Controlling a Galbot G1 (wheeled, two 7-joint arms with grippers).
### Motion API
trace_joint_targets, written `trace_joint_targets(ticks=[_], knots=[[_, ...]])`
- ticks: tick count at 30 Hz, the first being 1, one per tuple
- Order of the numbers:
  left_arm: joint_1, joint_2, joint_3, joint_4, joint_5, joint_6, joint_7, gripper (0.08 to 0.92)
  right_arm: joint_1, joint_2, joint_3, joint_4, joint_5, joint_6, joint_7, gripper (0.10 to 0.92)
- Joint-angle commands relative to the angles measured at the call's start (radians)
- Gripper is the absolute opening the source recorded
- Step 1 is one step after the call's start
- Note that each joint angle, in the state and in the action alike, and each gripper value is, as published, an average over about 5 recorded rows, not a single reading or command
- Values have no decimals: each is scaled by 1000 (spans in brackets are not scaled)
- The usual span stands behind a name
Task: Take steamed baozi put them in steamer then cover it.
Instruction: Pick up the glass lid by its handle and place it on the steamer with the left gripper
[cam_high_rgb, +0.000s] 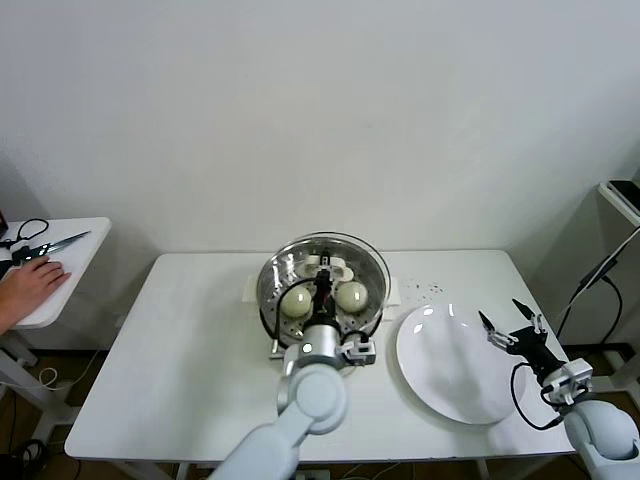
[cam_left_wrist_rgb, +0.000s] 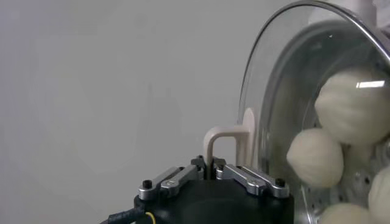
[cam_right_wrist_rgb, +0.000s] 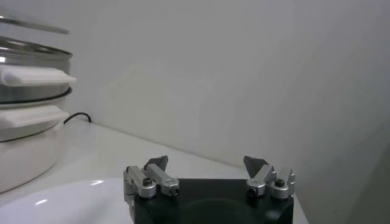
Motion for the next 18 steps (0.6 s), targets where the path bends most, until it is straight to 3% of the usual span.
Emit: trace_joint_targets(ticks=[1,18], knots=[[-23,-82,3,86,22,49,-6,147,-1,-3,4,-9,2,4,-4,823],[-13,-48,-44,87,16,49,7,147,3,-1,1,-13,-11,6,-13,823]])
